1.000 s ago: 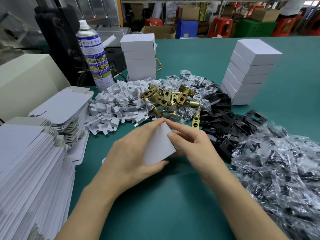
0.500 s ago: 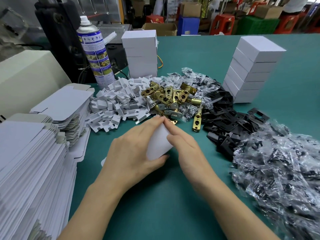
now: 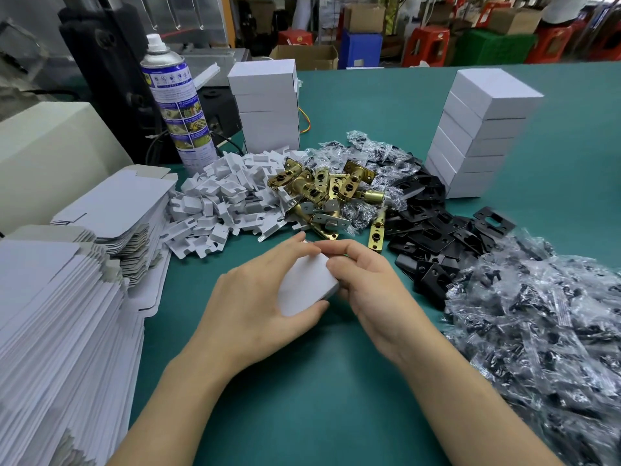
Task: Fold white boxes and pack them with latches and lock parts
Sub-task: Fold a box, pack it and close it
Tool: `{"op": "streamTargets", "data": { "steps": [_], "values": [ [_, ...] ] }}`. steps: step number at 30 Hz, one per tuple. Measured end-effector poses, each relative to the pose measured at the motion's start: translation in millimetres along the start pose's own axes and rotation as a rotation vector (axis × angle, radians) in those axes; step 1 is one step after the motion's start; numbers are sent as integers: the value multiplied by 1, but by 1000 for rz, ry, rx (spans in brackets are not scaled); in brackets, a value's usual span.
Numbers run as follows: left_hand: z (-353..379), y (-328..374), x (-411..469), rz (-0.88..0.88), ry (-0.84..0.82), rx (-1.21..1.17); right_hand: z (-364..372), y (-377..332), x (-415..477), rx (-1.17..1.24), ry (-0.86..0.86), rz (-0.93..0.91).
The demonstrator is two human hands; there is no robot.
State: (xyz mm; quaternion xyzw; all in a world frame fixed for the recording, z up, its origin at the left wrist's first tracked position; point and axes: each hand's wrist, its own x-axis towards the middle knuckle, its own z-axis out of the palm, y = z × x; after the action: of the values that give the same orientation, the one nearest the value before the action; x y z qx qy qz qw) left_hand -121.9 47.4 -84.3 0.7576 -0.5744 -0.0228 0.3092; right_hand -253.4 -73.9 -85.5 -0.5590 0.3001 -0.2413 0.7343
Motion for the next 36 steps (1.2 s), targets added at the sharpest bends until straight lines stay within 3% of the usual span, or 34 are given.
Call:
{"op": "streamTargets", "data": {
  "steps": [4, 11, 18, 23, 28, 30, 32, 34, 36],
  "values": [
    [2, 1, 0, -23, -42, 13, -2, 2, 0, 51, 1, 41],
    [2, 2, -2, -67, -86, 69, 3, 8, 1, -64, 62, 43],
    [0, 2, -1, -109, -97, 42, 4, 2, -1, 73, -33, 66],
    [-3, 2, 0, -127, -94, -1, 10, 6, -8, -321, -54, -86],
    [-3, 2, 1, -210, -111, -47, 12, 7, -8, -493, -47, -156],
    [-7, -2, 2, -245, -199, -254, 5, 3, -5, -400, 12, -127],
    [-17, -4, 5, -318, -244, -640, -5, -1, -1, -265, 71, -78],
    [-24, -6, 9, -408, -172, -898, -14, -5, 3, -138, 112, -30],
    [-23, -9, 11, -404, -100, -956, -19, -8, 7, -9, 127, 18]
  ]
}}
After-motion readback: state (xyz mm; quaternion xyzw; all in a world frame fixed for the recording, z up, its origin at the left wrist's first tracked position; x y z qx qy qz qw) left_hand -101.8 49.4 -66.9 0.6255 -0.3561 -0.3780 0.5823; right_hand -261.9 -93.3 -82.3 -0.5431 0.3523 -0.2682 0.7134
